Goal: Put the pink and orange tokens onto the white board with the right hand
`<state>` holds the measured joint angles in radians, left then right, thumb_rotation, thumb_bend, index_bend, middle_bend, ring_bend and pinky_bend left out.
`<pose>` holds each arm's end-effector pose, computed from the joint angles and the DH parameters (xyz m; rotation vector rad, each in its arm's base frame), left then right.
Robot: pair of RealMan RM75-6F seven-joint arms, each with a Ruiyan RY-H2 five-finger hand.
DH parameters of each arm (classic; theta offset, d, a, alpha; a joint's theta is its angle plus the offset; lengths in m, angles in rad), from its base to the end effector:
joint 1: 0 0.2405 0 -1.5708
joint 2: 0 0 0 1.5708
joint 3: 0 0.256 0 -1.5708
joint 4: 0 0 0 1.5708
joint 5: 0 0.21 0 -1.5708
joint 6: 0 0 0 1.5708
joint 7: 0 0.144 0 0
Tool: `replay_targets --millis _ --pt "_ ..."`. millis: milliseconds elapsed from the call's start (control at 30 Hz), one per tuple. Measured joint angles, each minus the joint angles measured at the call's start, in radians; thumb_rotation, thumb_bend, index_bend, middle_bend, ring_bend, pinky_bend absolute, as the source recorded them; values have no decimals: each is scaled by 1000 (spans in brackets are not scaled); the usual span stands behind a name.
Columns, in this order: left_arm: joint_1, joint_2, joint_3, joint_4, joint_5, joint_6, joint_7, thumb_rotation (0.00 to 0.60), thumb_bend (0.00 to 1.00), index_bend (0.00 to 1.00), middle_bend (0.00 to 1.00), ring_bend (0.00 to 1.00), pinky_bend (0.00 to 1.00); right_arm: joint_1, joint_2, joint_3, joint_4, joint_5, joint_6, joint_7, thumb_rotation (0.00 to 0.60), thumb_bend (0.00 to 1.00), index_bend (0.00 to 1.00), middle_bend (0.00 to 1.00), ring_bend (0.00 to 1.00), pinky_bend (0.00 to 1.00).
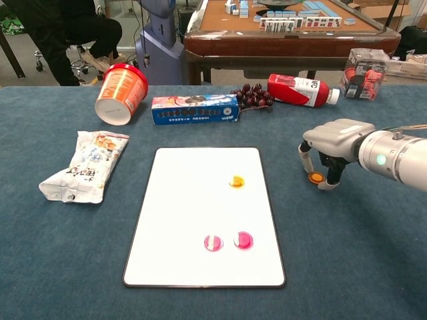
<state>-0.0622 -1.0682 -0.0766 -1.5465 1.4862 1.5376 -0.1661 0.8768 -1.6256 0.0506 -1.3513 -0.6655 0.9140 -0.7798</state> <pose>-0.3267 0.1800 0.1944 -1.2931 -0.8921 -0.9798 -0.1869 -0.3560 -0.0488 1.9269 -0.8088 0.3968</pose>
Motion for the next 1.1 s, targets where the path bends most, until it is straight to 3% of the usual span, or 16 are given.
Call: replay_targets --millis 367,733,1100 --pt "-1 -2 1 0 -2 -2 5 600 521 370 618 462 539 -1 35 14 -69 -23 24 6 600 240 519 1000 1000 1000" --pt "-1 -2 2 -2 -2 -5 8 600 521 370 618 462 539 58 81 71 -250 -9 103 -87 600 241 519 1000 1000 1000" --pt "5 2 -4 0 -10 8 -3 600 521 370 618 461 539 149 -5 106 -220 75 111 -170 600 242 519 1000 1000 1000"
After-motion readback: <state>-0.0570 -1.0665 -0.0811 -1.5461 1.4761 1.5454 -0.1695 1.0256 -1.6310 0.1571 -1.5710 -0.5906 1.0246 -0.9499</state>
